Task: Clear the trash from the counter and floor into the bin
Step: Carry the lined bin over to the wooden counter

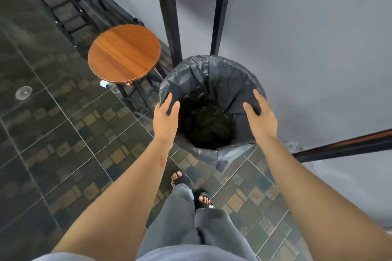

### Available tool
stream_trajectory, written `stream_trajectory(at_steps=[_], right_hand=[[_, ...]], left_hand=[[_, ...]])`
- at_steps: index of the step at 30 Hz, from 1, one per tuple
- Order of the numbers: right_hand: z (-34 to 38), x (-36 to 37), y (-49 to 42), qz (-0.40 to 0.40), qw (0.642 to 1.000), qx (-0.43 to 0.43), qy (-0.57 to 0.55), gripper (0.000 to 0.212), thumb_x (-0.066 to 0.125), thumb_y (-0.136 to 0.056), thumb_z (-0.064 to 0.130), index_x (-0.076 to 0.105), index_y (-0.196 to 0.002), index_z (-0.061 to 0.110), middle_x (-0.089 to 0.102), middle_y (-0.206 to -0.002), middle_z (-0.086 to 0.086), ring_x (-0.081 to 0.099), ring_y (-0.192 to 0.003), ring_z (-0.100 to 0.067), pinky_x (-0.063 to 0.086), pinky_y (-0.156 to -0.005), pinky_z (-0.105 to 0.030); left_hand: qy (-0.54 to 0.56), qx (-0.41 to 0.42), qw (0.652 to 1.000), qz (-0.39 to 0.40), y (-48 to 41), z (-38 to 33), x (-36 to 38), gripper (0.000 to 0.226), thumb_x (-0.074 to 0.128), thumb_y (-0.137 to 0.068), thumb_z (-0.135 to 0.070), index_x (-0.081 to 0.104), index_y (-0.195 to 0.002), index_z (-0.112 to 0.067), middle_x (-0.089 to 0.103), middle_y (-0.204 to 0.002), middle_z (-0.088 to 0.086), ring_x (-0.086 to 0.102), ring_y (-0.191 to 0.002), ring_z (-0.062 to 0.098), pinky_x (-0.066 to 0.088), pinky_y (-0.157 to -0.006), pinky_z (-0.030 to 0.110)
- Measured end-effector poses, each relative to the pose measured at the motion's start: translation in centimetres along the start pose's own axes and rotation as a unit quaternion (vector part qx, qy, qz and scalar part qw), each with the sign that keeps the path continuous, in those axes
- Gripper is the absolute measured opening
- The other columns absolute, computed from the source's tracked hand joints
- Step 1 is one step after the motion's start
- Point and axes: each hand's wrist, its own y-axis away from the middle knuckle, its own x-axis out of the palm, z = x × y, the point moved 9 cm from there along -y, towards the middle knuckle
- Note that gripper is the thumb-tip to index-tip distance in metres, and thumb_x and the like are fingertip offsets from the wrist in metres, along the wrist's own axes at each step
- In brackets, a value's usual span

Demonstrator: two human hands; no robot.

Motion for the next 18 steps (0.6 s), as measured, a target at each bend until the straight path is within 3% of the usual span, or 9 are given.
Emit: stream_trajectory(at_steps=[8,14,18], right_hand=[[7.1,4.4,5.7,0.064,0.994,-0.082,-0.019,0.048,0.056,-0.094,0.045,0.041,-0.139,0.051,0.038,-0.15,0.017,0.035,-0.139,-0.011,0.031,-0.109,-0.031],[13.5,13.3,9.8,0.135,0.981,-0.141,-0.017,0.049,0.057,-0.093,0.046,0.041,-0.139,0.053,0.039,-0.15,0.017,0.034,-0.14,-0.012,0.033,-0.112,-0.039],[17.8,20.7,12.9,0.178,0.968,-0.175,-0.018,0.05,0.057,-0.093,0.045,0.04,-0.14,0.049,0.039,-0.15,0.017,0.034,-0.14,-0.012,0.033,-0.112,-0.041]], left_hand=[[0.07,0.046,0.993,-0.087,5.1,-0.4,-11.4,0.044,0.052,-0.098,-0.038,0.045,-0.141,-0.045,0.032,-0.156,-0.001,0.025,-0.144,0.017,0.025,-0.117,0.04],[0.081,0.031,0.982,-0.171,5.6,2.2,-22.8,0.043,0.053,-0.099,-0.031,0.048,-0.14,-0.043,0.034,-0.155,0.002,0.028,-0.143,0.017,0.024,-0.113,0.032],[0.074,0.025,0.973,-0.215,4.8,4.1,-31.1,0.044,0.053,-0.099,-0.024,0.049,-0.141,-0.039,0.036,-0.153,0.004,0.029,-0.142,0.018,0.025,-0.116,0.036]])
